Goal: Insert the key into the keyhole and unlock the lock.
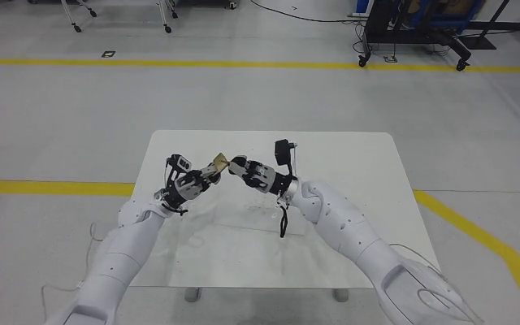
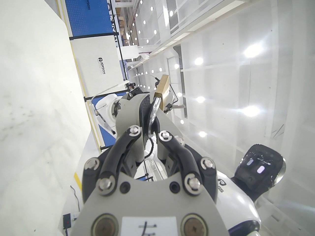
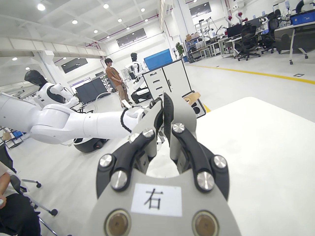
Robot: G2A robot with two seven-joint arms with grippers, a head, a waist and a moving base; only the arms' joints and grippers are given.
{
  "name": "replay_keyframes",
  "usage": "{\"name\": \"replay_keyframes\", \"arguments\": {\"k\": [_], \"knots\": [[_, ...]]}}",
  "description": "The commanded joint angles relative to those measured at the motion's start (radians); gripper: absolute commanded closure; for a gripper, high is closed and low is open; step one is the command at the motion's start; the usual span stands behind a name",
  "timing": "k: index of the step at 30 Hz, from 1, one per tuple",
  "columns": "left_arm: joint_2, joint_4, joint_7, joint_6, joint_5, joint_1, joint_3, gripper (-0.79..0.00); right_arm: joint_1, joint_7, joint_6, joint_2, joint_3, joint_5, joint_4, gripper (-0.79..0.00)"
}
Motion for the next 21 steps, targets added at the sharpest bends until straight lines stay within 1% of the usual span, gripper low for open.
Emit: {"name": "replay_keyframes", "arguments": {"k": [1, 3, 6, 10, 12, 14, 15, 18, 21], "knots": [[0.003, -0.007, -0.002, -0.057, 0.036, 0.001, -0.008, 0.000, 0.000, -0.008, 0.008, -0.001, 0.016, 0.028, 0.018, 0.000], [0.005, -0.034, 0.019, -0.090, 0.080, 0.009, -0.014, 0.000, -0.002, -0.017, 0.024, -0.006, 0.037, 0.095, 0.034, 0.000], [0.012, -0.099, 0.061, -0.132, 0.158, 0.033, -0.021, 0.000, 0.002, 0.008, 0.044, -0.014, 0.054, 0.176, 0.050, 0.000], [0.024, -0.188, 0.106, -0.177, 0.254, 0.069, -0.028, 0.000, 0.011, 0.082, 0.097, -0.029, 0.047, 0.227, 0.054, 0.000], [0.031, -0.220, 0.123, -0.194, 0.295, 0.084, -0.031, 0.000, 0.012, 0.125, 0.101, -0.037, 0.037, 0.248, 0.054, 0.000], [0.036, -0.229, 0.136, -0.207, 0.323, 0.094, -0.036, 0.000, 0.016, 0.166, 0.093, -0.044, 0.030, 0.269, 0.061, 0.000], [0.038, -0.228, 0.142, -0.213, 0.335, 0.097, -0.038, 0.000, 0.009, 0.191, 0.049, -0.049, 0.024, 0.310, 0.057, 0.000], [0.040, -0.206, 0.151, -0.222, 0.341, 0.096, -0.043, 0.000, 0.017, 0.275, -0.014, -0.056, 0.014, 0.378, 0.066, 0.000], [0.038, -0.188, 0.165, -0.210, 0.335, 0.088, -0.043, 0.000, 0.018, 0.339, -0.014, -0.054, 0.010, 0.406, 0.049, 0.000]]}}
